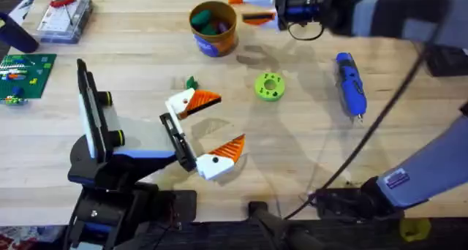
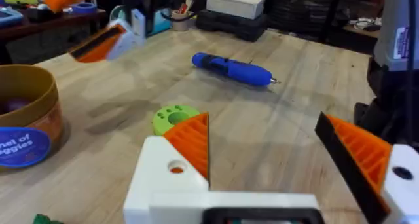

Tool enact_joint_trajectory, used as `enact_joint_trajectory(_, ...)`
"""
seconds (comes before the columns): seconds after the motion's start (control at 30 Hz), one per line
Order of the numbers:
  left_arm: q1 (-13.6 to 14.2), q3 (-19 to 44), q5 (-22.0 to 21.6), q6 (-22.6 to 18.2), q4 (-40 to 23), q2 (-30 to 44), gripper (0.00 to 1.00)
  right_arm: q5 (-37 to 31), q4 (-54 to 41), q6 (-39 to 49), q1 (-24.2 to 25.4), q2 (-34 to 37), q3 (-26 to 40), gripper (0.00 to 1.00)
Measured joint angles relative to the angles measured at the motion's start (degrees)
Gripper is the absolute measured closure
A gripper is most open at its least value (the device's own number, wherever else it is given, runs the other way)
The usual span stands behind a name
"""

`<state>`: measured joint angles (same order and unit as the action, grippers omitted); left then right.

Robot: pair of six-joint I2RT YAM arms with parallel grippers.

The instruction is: Pick up the gripper from the table and insert it into the empty holder that is missing its gripper. Then pick up a screw, insert it into the mounting hole, and use the screwdriver to tighten it. Finally, clean up the table by picking up the vegetable and placing it into the bucket.

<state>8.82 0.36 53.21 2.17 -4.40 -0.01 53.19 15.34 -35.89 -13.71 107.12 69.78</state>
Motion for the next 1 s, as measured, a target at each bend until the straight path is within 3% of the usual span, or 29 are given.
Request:
enact_joint_trajectory(0.17,-0.02,0.00,0.15,0.00,-0.02,0.00,0.013,-11.90,-26.58,14.78,-0.01,-6.68,5.03,0.004)
enact_joint_trajectory(0.47,-0.02,0.00,0.18,0.00,-0.04,0.00,0.013,-37.19,-54.89,31.35,-0.18,-26.88,9.46,0.004)
enact_joint_trajectory(0.77,0.00,0.00,0.20,0.00,-0.04,0.00,0.014,-52.21,-69.92,34.69,-5.76,-38.83,8.99,0.004)
enact_joint_trajectory(1.0,0.00,0.00,0.18,0.00,-0.04,0.00,0.014,-55.45,-70.25,32.61,-9.74,-47.54,-1.42,0.004)
